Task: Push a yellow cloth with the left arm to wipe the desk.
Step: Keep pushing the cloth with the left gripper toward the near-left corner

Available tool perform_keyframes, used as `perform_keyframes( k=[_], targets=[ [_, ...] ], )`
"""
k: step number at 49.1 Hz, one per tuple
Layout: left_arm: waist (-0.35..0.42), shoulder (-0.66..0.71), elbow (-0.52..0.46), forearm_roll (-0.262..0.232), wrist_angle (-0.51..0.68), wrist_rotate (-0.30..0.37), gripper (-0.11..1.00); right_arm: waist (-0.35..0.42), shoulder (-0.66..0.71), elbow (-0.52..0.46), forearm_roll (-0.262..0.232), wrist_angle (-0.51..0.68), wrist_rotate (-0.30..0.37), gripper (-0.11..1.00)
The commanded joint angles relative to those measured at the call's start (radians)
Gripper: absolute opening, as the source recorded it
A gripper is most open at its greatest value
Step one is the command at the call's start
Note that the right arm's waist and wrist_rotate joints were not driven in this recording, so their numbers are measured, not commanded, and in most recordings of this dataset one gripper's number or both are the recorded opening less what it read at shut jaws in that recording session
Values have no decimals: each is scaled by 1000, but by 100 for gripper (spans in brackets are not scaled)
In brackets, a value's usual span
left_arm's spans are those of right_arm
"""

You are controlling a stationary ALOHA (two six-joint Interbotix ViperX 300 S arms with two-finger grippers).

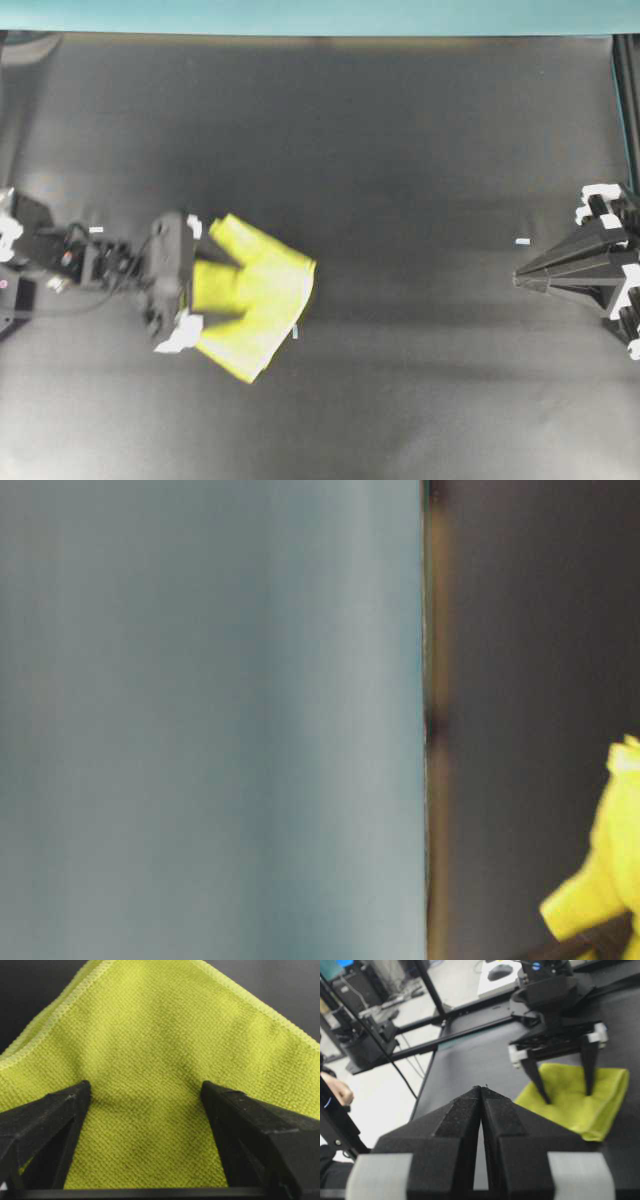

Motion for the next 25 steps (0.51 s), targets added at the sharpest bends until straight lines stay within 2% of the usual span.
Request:
perform_keyframes(
  k=[1,25],
  targets=[
    [-75,-18,5,5,6,-5,88,0,8,-5,0,-9,0,0],
    [-334,-11,0,5,9,-5,87,0,8,-5,2,-9,0,0]
  ],
)
